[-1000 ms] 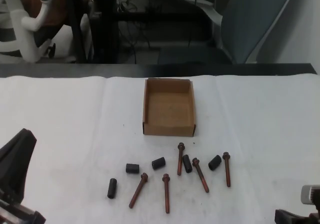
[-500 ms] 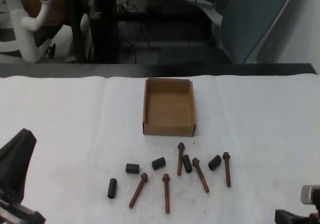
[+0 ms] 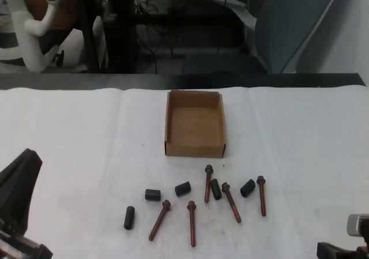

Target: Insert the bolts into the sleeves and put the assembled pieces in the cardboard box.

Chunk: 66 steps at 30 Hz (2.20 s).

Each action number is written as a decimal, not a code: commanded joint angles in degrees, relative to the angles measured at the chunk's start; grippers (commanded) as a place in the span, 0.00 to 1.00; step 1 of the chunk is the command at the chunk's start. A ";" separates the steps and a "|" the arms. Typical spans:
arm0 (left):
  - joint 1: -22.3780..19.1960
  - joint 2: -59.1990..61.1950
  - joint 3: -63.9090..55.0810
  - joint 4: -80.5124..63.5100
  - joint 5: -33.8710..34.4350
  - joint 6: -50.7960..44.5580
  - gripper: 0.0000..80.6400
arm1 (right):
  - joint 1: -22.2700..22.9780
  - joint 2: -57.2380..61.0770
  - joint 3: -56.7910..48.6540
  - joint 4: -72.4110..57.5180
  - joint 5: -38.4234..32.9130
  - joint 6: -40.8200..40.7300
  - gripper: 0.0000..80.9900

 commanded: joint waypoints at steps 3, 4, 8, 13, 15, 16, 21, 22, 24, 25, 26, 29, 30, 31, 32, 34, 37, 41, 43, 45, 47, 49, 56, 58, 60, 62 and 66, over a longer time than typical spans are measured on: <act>-0.22 -0.08 -0.54 -0.56 0.20 -0.23 0.02 | 0.14 0.11 0.19 -0.30 -0.39 -0.04 0.00; -0.22 -0.08 -0.54 -0.56 0.20 -0.23 0.02 | 0.14 0.11 0.19 -0.30 -0.39 -0.04 0.00; -0.22 -0.08 -0.54 -0.56 0.20 -0.23 0.02 | 0.14 0.11 0.19 -0.30 -0.39 -0.04 0.00; -0.22 -0.08 -0.54 -0.56 0.20 -0.23 0.02 | 0.14 0.11 0.19 -0.30 -0.39 -0.04 0.00; -0.22 -0.08 -0.54 -0.56 0.20 -0.23 0.02 | 0.14 0.11 0.19 -0.30 -0.39 -0.04 0.00; -0.22 -0.08 -0.54 -0.56 0.20 -0.23 0.02 | 0.14 0.11 0.19 -0.30 -0.39 -0.04 0.00; -0.22 -0.08 -0.54 -0.56 0.20 -0.23 0.02 | 0.03 0.11 0.19 -0.53 1.02 -0.03 0.00; -0.22 -0.08 -0.54 -0.56 0.20 -0.23 0.02 | -0.06 0.11 0.19 -0.79 1.85 -0.03 0.00; -0.22 -0.08 -0.54 -0.56 0.20 -0.23 0.02 | -0.04 0.11 0.19 -0.80 1.61 -0.03 0.00; -0.22 -0.08 -0.54 -0.56 0.20 -0.23 0.02 | -0.04 0.11 0.19 -0.80 1.61 -0.03 0.00; -0.21 -0.08 -0.54 -0.56 0.44 -0.89 0.02 | -0.04 0.11 0.19 -1.92 1.62 0.15 0.00; -0.21 -0.08 -0.54 -0.59 1.48 -11.75 0.02 | -0.04 0.11 0.19 -6.46 1.27 3.60 0.00; -0.21 -0.08 -0.54 -0.01 1.45 -14.68 0.02 | -0.04 0.11 0.19 -8.01 0.52 5.92 0.00; -0.21 -0.08 -0.54 0.33 1.45 -15.72 0.02 | -0.04 0.11 0.19 -9.34 -0.41 7.86 0.00; -0.21 -0.08 -0.54 0.51 1.69 -15.84 0.02 | -0.04 0.11 0.19 -10.77 -1.04 9.22 0.00; -0.21 -0.08 -0.54 1.01 2.64 -15.83 0.02 | -0.04 0.11 0.19 -13.31 -1.85 10.40 0.00; -0.21 -0.08 -0.54 1.04 2.51 -15.83 0.02 | -0.04 0.11 0.19 -17.01 -1.88 11.59 0.00; -0.21 -0.08 -0.54 0.69 3.03 -18.17 0.02 | -0.04 0.11 0.19 -18.86 -1.42 17.54 0.00; -0.21 -0.08 -0.54 0.69 3.24 -24.72 0.02 | -0.04 0.11 0.19 -19.68 -1.56 23.05 0.00; -0.21 -0.08 -0.54 1.12 3.57 -31.36 0.02 | -0.04 0.11 0.19 -19.64 -4.46 25.53 0.00; -0.21 -0.08 -0.54 1.53 6.64 -35.39 0.02 | -0.04 0.11 0.19 -21.08 -8.97 28.13 0.00; -0.21 -0.08 -0.54 1.52 13.85 -36.36 0.02 | -0.04 0.11 0.19 -24.33 -13.50 28.29 0.00; -0.21 -0.08 -3.33 15.01 16.78 -27.52 0.02 | -0.04 0.11 -4.50 -22.81 -28.40 21.91 0.02; -0.21 1.48 -6.51 20.12 15.50 -22.92 0.02 | -0.04 0.73 -9.30 -13.93 -27.72 15.72 0.10; -0.21 4.12 -9.11 22.76 14.70 -18.69 0.02 | -0.04 2.13 -15.79 -1.02 -23.41 10.14 0.23; -0.39 7.96 -11.54 23.64 14.06 -15.43 0.05 | -0.04 4.80 -22.22 9.36 -17.12 7.40 0.38; -3.44 20.12 -16.52 26.25 11.01 -11.85 0.39 | -0.09 11.25 -31.26 20.69 -10.62 3.93 0.54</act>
